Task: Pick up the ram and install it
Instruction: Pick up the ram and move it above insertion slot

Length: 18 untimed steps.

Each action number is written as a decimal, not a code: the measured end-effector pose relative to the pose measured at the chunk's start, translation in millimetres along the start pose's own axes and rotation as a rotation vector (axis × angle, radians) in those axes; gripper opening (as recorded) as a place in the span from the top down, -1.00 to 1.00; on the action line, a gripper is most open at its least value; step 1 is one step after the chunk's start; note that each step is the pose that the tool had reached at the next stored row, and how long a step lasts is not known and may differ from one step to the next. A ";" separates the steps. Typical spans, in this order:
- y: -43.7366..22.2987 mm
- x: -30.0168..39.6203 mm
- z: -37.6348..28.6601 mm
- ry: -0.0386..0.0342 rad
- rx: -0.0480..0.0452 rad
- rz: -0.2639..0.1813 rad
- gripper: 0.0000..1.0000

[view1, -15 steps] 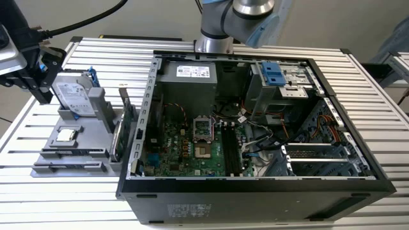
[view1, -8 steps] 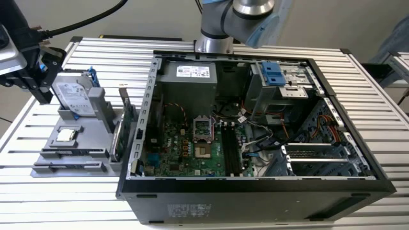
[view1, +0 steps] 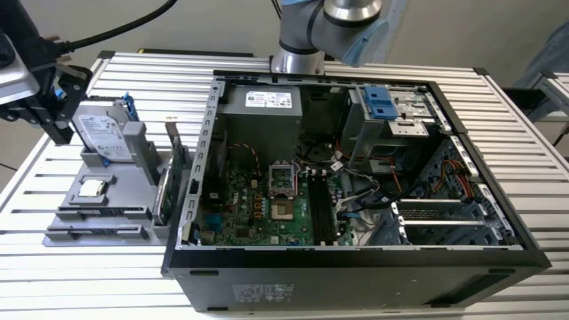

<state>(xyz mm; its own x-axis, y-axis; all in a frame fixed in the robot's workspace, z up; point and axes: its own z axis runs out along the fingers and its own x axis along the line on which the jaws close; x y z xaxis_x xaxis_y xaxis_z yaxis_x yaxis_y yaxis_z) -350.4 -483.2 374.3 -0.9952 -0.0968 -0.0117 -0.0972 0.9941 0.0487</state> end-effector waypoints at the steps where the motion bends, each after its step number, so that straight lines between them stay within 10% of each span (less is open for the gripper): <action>1: 0.0 0.0 0.1 0.0002 -0.0001 -0.004 1.00; 18: 0.1 0.9 0.2 0.0009 -0.0004 -0.020 1.00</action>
<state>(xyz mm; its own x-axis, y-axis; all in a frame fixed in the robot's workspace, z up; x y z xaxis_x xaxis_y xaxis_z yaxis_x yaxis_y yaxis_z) -351.3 -483.2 374.1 -0.9931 -0.1169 -0.0118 -0.1174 0.9919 0.0488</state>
